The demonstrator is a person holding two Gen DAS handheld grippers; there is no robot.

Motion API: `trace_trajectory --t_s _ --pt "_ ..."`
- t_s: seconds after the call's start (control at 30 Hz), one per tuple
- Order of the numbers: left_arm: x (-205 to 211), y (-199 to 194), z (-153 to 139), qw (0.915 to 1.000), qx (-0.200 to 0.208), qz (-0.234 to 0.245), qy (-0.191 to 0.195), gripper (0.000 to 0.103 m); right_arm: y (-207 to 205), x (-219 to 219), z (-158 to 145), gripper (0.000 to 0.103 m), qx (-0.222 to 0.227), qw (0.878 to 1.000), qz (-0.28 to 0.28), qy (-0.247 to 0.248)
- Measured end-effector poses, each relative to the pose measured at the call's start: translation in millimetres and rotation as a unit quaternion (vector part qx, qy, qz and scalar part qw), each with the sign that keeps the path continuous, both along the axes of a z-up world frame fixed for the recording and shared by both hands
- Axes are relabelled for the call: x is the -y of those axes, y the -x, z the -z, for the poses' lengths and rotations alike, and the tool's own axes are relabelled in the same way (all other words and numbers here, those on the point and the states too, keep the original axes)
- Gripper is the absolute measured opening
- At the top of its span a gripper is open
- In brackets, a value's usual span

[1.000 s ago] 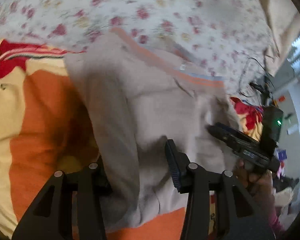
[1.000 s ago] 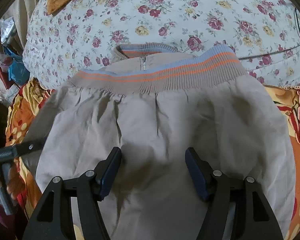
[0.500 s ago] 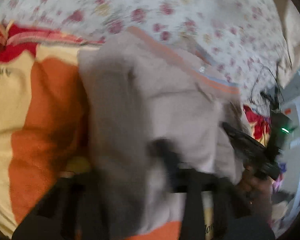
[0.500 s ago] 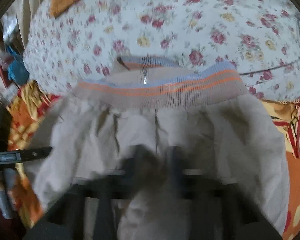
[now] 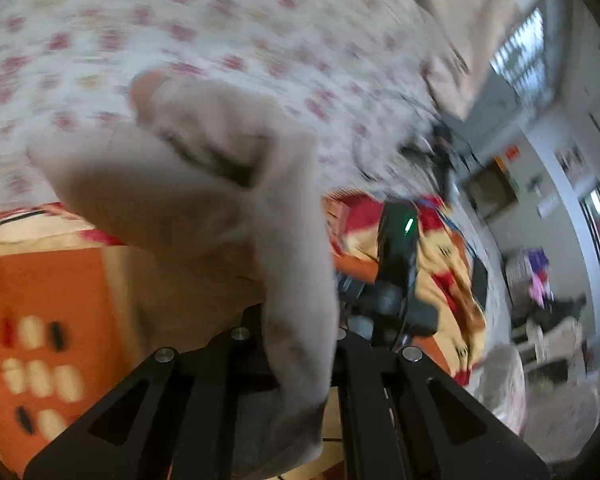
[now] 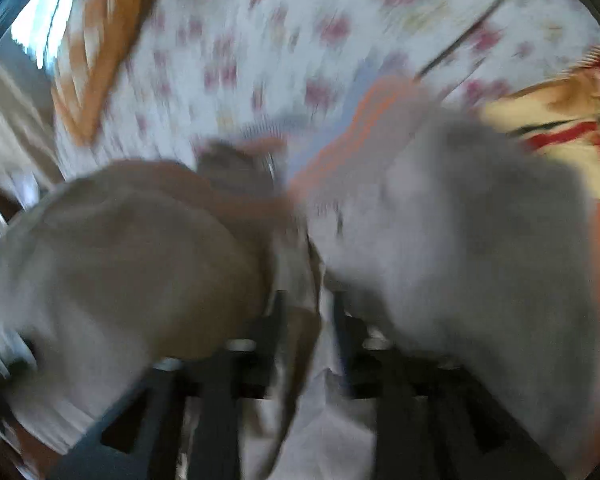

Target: Fold large clothes

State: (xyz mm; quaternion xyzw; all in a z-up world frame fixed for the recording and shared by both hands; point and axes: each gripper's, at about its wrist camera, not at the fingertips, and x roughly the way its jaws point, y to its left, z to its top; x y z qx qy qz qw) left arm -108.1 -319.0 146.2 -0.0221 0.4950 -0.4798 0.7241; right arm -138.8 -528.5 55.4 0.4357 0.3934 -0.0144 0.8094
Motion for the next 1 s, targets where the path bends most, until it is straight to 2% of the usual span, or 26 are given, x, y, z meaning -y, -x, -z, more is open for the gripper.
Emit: trace_trajectory --t_s 0.03,0.07,0.17,0.23,0.3,0.33,0.37,0.43,0.5,0.57,0.63,0.67,0.73,0.77,0.83,0.87,0.93,1.0 --pt "14.4 7.1 6.7 0.9999 -0.004 0.011 0.0 0.005 13.2 15.5 -4.0 0.064 0.011 1.0 0.027 -0.009" --pt "27.5 12.2 16.6 0.9997 -0.013 0.019 0.001 0.005 26.0 31.1 -5.0 0.064 0.018 0.998 0.053 -0.017" --pt "50.7 16.7 56.2 0.9977 -0.063 0.019 -0.015 0.005 51.5 71.0 17.8 0.063 0.005 0.992 0.1 -0.077" --pt "54.2 20.6 77.2 0.9962 -0.081 0.013 -0.029 0.007 61.9 84.6 38.4 0.059 -0.002 0.984 0.125 -0.125" --pt "48.3 24.5 84.1 0.9955 -0.092 0.007 -0.023 0.013 67.5 86.2 42.0 0.059 -0.015 0.982 0.142 -0.121" --pt "43.6 27.0 79.4 0.9957 -0.091 0.009 -0.012 0.027 69.9 87.1 40.5 0.06 -0.018 0.984 0.139 -0.11" --pt "38.7 30.0 71.3 0.9961 -0.088 0.01 -0.003 0.051 69.5 85.0 36.1 0.061 -0.017 0.986 0.133 -0.099" --pt "28.1 34.0 54.6 0.9966 -0.079 0.007 0.02 0.07 68.1 79.9 28.1 0.061 -0.016 0.988 0.129 -0.081" --pt "14.4 40.8 32.7 0.9969 -0.064 0.017 0.044 0.071 63.9 75.8 22.3 0.061 -0.018 0.989 0.129 -0.067" --pt "0.4 43.6 15.2 0.9981 -0.036 0.021 0.047 0.074 58.9 73.1 20.0 0.061 -0.023 0.99 0.129 -0.062" --pt "-17.1 40.5 8.3 0.9995 0.003 -0.004 0.031 0.075 60.2 72.4 19.8 0.061 -0.027 0.989 0.134 -0.059" --pt "-23.6 37.4 9.4 0.9994 0.023 -0.026 0.008 0.075 61.6 72.8 18.7 0.061 -0.028 0.988 0.138 -0.057" --pt "-39.2 27.0 23.3 0.9966 0.04 -0.066 -0.03 0.075 65.6 74.7 14.4 0.062 -0.029 0.987 0.152 -0.046" --pt "-42.8 21.5 35.8 0.993 0.043 -0.091 -0.063 0.075 69.9 75.8 10.8 0.063 -0.028 0.986 0.16 -0.039" --pt "-46.8 15.5 63.3 0.985 0.031 -0.125 -0.116 0.075 76.8 77.4 4.7 0.063 -0.025 0.985 0.166 -0.033" --pt "-48.6 14.4 78.9 0.9826 0.016 -0.134 -0.128 0.075 80.9 77.9 1.2 0.064 -0.021 0.985 0.168 -0.034" --pt "-48.9 16.6 102.3 0.9818 -0.013 -0.144 -0.123 0.075 85.5 77.7 -5.9 0.067 -0.011 0.986 0.166 -0.032" --pt "-47.6 20.8 117.3 0.9788 -0.017 -0.159 -0.128 0.075 86.0 73.7 -18.5 0.067 0.003 0.989 0.149 -0.013"
